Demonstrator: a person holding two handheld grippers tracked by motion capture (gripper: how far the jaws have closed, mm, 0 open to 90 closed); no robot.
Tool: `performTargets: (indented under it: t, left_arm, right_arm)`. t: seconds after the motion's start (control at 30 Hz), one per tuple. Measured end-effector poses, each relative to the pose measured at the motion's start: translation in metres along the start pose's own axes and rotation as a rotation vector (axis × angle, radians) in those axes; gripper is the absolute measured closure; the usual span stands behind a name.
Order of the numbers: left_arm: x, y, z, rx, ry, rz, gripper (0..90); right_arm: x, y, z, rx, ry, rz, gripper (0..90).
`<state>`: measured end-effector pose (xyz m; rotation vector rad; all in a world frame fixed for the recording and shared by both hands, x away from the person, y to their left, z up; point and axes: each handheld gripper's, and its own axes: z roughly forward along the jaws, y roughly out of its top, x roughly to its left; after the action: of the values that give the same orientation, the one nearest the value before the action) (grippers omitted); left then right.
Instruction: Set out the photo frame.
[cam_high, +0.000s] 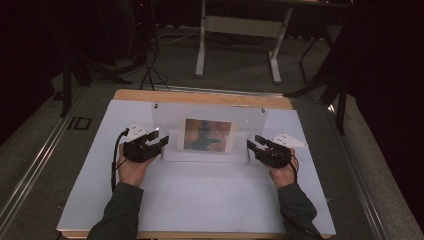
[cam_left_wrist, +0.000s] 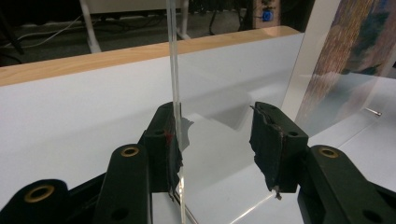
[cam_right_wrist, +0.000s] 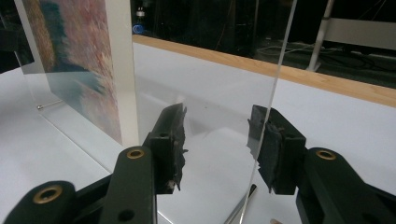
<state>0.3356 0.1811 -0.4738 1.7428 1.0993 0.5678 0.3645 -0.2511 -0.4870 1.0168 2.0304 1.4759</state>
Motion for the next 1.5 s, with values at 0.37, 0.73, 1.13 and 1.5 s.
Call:
performTargets:
  t: [0.37,0.73,1.13,1.5]
  left_arm:
    - [-0.002,0.001,-0.001,0.011,-0.001,-0.001,53.5]
    - [0.007,-0.002,0.0,-0.006,-0.037,-0.02,45.9]
    - [0.014,-0.002,-0.011,-0.035,-0.074,-0.046,43.7]
    - [0.024,-0.003,-0.021,-0.026,-0.078,-0.058,44.4]
  right_arm:
    - [-0.002,0.0,0.0,0.0,0.006,-0.003,54.6]
    - [0.0,0.0,0.002,0.021,-0.002,-0.025,49.0]
    - [-0.006,0.009,-0.009,0.01,0.031,-0.023,35.3]
    - [-0.017,0.012,-0.021,0.004,0.08,-0.008,35.3]
